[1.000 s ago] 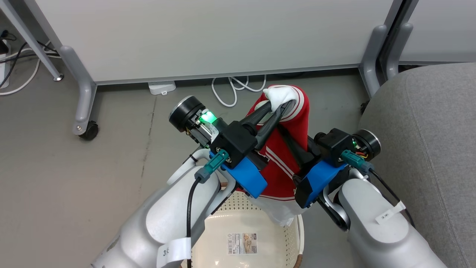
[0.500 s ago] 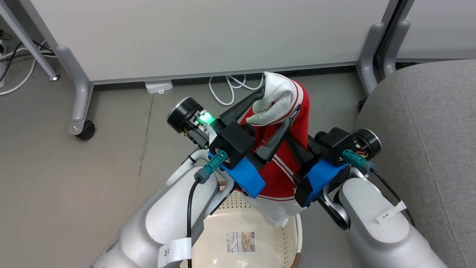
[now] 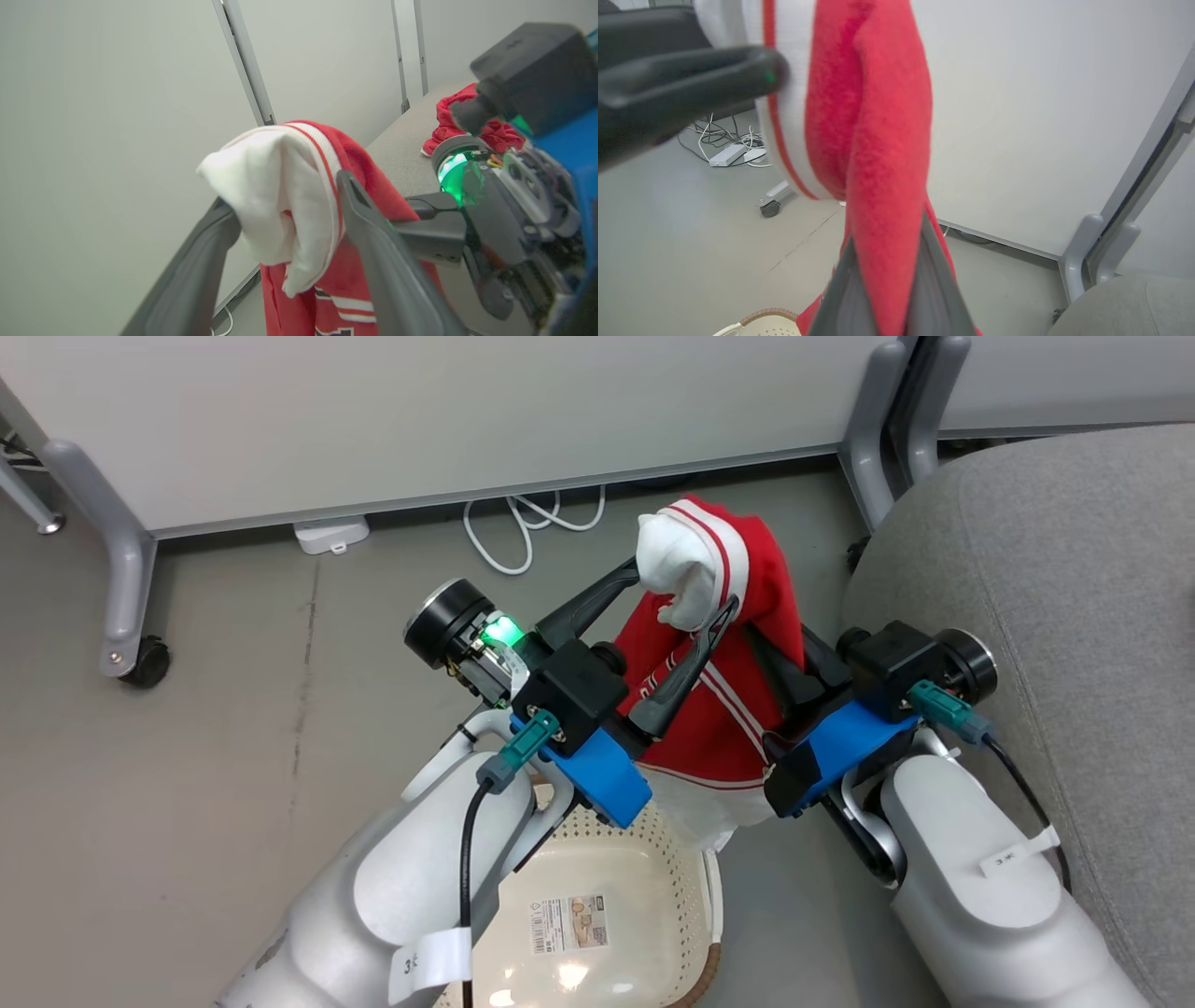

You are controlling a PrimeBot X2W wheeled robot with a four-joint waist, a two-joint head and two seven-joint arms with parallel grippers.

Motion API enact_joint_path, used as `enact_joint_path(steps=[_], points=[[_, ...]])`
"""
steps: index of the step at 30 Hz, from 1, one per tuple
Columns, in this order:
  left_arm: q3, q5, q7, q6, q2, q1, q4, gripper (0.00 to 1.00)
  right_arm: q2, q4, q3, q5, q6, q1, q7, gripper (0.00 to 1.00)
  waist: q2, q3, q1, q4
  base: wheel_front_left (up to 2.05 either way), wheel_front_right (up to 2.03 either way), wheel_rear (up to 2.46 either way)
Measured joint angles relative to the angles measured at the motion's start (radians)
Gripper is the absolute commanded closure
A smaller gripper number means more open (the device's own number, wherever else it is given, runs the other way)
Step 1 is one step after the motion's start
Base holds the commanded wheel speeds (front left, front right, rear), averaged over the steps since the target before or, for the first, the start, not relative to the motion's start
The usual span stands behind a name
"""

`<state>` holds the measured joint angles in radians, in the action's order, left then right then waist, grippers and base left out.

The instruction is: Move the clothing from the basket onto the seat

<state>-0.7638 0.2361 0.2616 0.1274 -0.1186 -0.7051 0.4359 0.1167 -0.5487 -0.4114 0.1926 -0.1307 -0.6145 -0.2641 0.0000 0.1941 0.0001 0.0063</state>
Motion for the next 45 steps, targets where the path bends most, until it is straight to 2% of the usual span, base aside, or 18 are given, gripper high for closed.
enact_joint_path(steps=[15,33,45], points=[[-0.021,-0.007,0.000,-0.001,-0.012,-0.009,0.010,0.00,0.011,0.096,0.167,-0.033,0.000,0.044,0.000,1.00,0.0000,0.057,0.0000,-0.111,0.00,0.00,0.00],[-0.087,-0.007,0.000,0.002,-0.024,-0.015,0.017,0.00,-0.008,0.220,0.360,-0.050,0.000,0.141,0.000,1.00,0.0000,0.120,0.0000,-0.249,0.00,0.00,0.00],[-0.136,0.000,0.000,0.002,-0.018,-0.016,0.018,0.00,-0.012,0.254,0.442,-0.057,0.000,0.221,0.000,1.00,0.0000,0.136,-0.0001,-0.300,0.00,0.00,0.00]])
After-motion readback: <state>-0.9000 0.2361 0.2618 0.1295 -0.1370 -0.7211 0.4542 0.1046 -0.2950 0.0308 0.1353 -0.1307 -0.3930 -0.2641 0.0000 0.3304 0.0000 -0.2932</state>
